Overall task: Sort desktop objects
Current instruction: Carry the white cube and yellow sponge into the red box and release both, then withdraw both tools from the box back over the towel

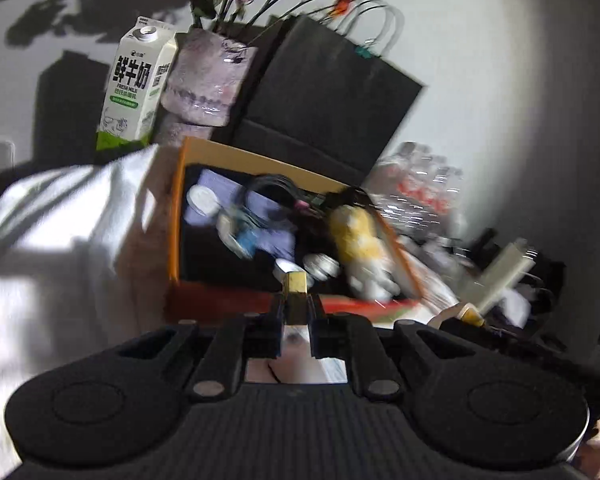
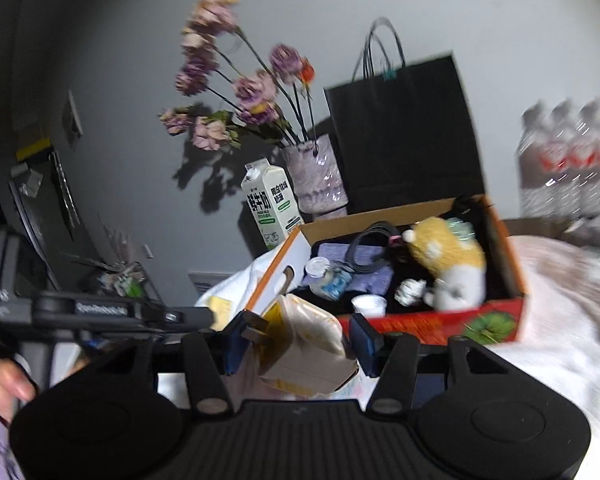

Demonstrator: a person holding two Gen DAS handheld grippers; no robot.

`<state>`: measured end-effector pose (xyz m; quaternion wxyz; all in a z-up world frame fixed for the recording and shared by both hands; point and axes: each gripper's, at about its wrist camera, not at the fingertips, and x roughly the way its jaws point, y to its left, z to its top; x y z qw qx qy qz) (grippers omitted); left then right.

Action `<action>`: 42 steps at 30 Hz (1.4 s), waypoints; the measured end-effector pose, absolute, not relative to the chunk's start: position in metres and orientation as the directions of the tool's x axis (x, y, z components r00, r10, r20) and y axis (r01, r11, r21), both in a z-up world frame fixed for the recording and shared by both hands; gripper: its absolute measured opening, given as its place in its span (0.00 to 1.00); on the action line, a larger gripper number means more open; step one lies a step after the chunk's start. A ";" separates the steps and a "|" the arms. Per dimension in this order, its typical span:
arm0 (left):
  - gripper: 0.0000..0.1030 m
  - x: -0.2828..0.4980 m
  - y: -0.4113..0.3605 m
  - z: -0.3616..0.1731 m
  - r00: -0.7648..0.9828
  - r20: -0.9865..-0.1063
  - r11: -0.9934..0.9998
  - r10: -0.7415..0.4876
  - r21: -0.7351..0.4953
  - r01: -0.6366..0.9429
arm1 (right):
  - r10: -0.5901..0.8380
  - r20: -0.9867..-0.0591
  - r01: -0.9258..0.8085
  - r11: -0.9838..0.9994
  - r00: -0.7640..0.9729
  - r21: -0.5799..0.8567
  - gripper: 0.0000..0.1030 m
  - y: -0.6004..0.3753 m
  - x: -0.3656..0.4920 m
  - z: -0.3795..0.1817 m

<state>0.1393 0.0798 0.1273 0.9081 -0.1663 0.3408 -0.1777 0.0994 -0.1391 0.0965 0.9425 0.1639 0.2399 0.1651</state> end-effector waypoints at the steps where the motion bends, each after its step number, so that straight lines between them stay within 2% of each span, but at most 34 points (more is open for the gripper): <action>1: 0.12 0.154 0.078 0.126 0.706 -0.573 0.892 -0.416 -0.410 0.193 | 0.401 -0.409 -0.219 0.879 0.820 0.422 0.51 -0.139 0.121 0.095; 7: 0.13 0.218 0.081 0.104 0.674 -0.628 0.898 -0.390 -0.423 0.125 | 0.411 -0.498 -0.112 0.844 0.764 0.524 0.51 -0.127 0.222 0.064; 9: 0.29 0.230 0.085 0.098 0.664 -0.643 0.896 -0.383 -0.434 0.097 | 0.391 -0.528 -0.092 0.859 0.754 0.504 0.51 -0.114 0.242 0.054; 10: 0.44 0.233 0.088 0.096 0.666 -0.639 0.891 -0.385 -0.446 0.087 | 0.399 -0.535 -0.088 0.853 0.744 0.515 0.52 -0.110 0.251 0.048; 11: 0.48 0.234 0.092 0.096 0.673 -0.633 0.889 -0.382 -0.450 0.081 | 0.408 -0.549 -0.073 0.845 0.729 0.530 0.53 -0.107 0.260 0.043; 13: 0.49 0.234 0.098 0.099 0.686 -0.627 0.896 -0.369 -0.437 0.083 | 0.403 -0.575 -0.039 0.841 0.712 0.540 0.57 -0.102 0.273 0.036; 17: 0.66 0.224 0.111 0.112 0.725 -0.605 0.912 -0.328 -0.403 0.077 | 0.379 -0.562 -0.058 0.861 0.736 0.505 0.66 -0.099 0.271 0.047; 22: 0.71 0.216 0.112 0.126 0.731 -0.630 0.935 -0.262 -0.355 0.029 | 0.324 -0.550 -0.067 0.898 0.770 0.434 0.66 -0.108 0.257 0.072; 25: 0.72 0.204 0.105 0.130 0.725 -0.642 0.945 -0.250 -0.326 0.037 | 0.288 -0.551 -0.065 0.919 0.783 0.388 0.73 -0.113 0.241 0.082; 26: 0.75 0.199 0.101 0.131 0.727 -0.643 0.951 -0.240 -0.307 0.043 | 0.276 -0.549 -0.062 0.925 0.789 0.375 0.77 -0.116 0.234 0.086; 28: 0.83 0.184 0.093 0.127 0.733 -0.643 0.963 -0.221 -0.265 0.058 | 0.253 -0.544 -0.063 0.937 0.800 0.343 0.78 -0.123 0.215 0.090; 32: 0.83 0.148 0.076 0.108 0.725 -0.671 0.986 -0.157 -0.151 0.073 | 0.179 -0.546 -0.046 0.968 0.818 0.249 0.79 -0.139 0.176 0.095; 37: 0.86 0.083 0.068 0.093 0.748 -0.642 0.984 -0.170 -0.153 0.092 | 0.102 -0.538 -0.029 0.989 0.837 0.142 0.81 -0.158 0.114 0.090; 42: 0.87 0.010 0.049 0.065 0.724 -0.663 0.982 -0.188 -0.128 0.139 | 0.054 -0.537 -0.044 0.999 0.842 0.031 0.87 -0.158 0.032 0.057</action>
